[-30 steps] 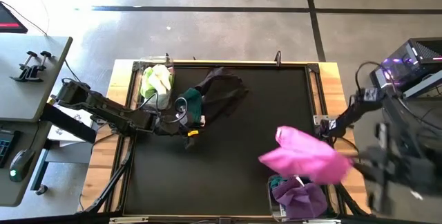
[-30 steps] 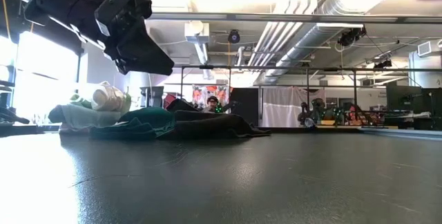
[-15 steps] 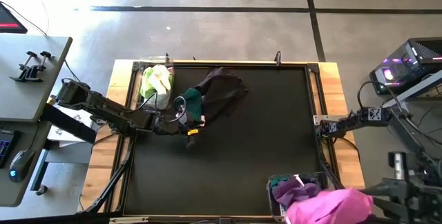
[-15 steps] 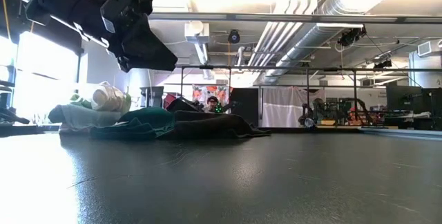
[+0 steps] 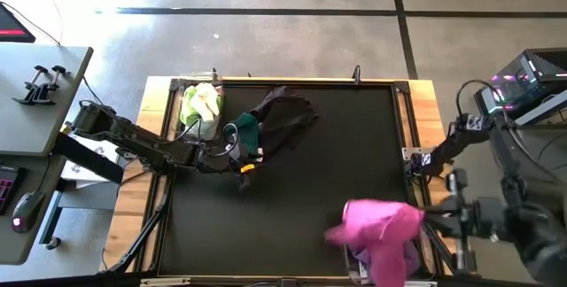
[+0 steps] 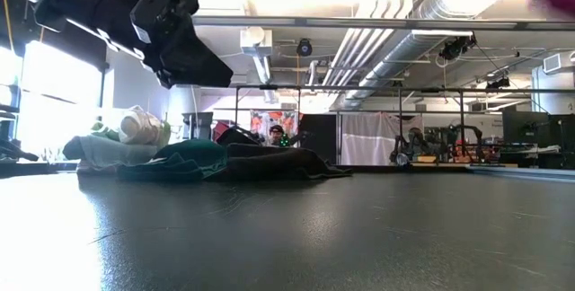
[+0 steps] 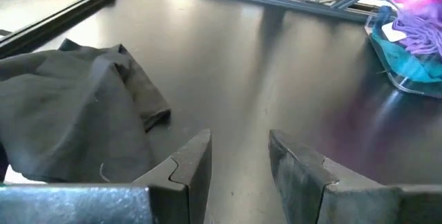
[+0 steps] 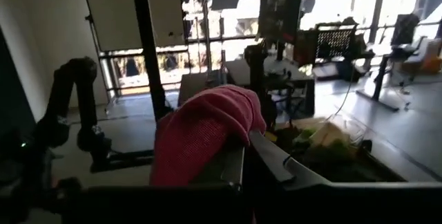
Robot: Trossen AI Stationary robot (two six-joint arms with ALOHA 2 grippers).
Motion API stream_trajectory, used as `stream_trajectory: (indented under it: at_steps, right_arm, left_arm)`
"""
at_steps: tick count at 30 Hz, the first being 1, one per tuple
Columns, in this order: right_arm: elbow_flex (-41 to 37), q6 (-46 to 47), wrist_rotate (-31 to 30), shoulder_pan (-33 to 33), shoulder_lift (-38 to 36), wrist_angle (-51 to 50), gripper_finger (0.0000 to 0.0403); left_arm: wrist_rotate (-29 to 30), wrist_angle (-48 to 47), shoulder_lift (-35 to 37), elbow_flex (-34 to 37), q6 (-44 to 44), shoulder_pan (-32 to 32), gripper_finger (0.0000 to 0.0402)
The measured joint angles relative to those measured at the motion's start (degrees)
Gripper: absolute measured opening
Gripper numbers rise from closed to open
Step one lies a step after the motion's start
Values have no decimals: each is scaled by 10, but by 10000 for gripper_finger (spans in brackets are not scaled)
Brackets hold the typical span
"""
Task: Sort towels by color in basket
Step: Put the pink towel into the bottom transparent bin
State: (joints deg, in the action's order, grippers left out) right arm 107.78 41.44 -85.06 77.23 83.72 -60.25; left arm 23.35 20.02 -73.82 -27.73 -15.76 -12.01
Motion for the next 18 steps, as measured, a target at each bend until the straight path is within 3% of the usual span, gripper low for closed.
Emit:
stream_trajectory:
  at_steps: [6, 12, 18]
  right_arm:
    - [-48, 70, 193, -76, -57, -11, 0]
    - [-89, 187, 462, -173, -61, -114, 0]
    - [-173, 295, 676, -198, -60, -107, 0]
  left_arm:
    - [1, 0, 0, 0, 0, 0, 129]
    - [1, 1, 0, 0, -15, 0, 129]
    - [1, 0, 0, 0, -17, 0, 129]
